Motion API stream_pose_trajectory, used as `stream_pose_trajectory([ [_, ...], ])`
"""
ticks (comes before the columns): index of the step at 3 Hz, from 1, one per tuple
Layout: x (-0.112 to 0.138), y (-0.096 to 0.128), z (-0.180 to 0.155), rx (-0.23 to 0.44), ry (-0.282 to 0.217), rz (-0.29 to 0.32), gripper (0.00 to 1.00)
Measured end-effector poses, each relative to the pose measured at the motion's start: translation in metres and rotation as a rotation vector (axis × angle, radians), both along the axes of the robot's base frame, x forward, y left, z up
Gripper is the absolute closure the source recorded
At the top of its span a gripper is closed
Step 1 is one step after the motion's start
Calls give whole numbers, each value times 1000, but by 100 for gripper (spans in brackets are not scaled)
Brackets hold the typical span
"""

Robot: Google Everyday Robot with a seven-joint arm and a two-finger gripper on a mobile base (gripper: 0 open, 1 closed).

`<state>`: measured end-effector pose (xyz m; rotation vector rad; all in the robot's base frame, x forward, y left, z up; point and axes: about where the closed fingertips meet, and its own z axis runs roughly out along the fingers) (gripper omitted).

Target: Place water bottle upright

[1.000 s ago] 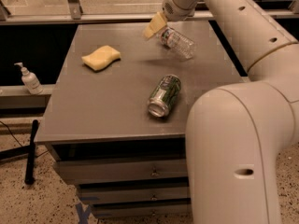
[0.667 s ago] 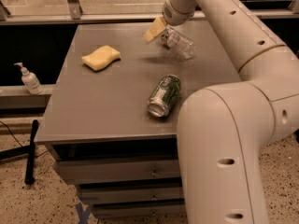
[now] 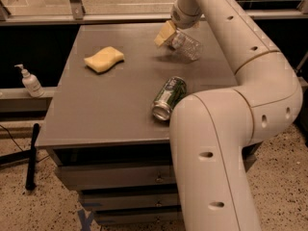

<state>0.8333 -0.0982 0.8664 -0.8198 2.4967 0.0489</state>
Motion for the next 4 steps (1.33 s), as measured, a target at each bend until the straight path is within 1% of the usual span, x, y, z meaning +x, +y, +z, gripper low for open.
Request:
stream_pose_trajectory([
  [1, 2, -5, -6, -26, 20, -2, 0],
  [2, 2, -1, -14, -42, 41, 14, 0],
  [4, 5, 16, -28, -66, 66, 57, 0],
])
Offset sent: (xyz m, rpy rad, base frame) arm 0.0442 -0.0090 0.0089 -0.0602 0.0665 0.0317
